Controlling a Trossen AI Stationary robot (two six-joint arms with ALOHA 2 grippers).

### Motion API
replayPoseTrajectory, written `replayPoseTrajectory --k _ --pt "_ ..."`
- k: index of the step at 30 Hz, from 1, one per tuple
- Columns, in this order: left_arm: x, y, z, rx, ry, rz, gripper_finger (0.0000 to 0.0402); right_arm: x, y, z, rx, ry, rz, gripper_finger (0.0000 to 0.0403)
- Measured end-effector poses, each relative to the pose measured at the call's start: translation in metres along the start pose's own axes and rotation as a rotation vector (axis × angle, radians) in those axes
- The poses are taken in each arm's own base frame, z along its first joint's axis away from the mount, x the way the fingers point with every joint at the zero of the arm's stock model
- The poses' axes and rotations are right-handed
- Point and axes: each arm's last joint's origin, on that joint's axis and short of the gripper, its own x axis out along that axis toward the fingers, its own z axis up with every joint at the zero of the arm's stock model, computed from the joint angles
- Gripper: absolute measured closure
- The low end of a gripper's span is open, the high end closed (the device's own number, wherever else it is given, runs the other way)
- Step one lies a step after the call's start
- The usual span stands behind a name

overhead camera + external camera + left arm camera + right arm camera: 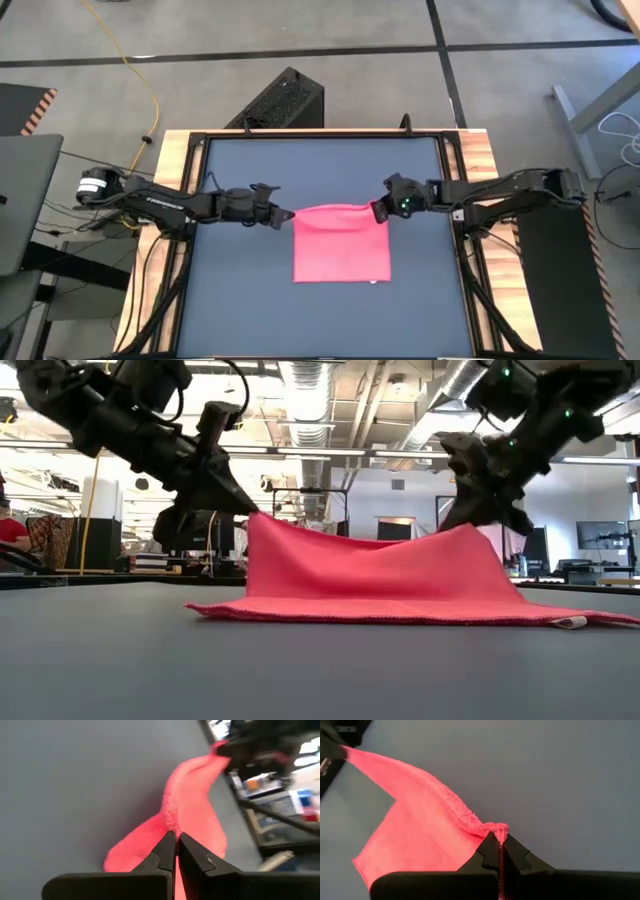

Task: Roll towel
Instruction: Fold the pink towel

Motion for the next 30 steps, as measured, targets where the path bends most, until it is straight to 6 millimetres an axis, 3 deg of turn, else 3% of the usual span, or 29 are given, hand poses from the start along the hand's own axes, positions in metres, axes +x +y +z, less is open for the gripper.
replayPoseTrajectory --k 4,13,22,30 --pt "-0.002 0.003 0.011 0.002 -0.059 -0.090 0.0401 0.004 -0.009 0.007 0.008 -0.028 0.043 0.0385" --pt "-0.002 0.013 0.029 0.019 -0.057 -0.105 0.0401 0.004 -0.021 0.029 -0.034 -0.055 0.139 0.0383" --pt "-0.002 0.010 0.025 0.106 0.005 -0.150 0.0401 0.004 -0.024 0.031 -0.047 0.022 0.225 0.0382" --pt "-0.002 0.005 0.016 0.046 0.074 -0.194 0.0401 0.003 -0.022 0.028 0.008 0.094 0.293 0.0381"
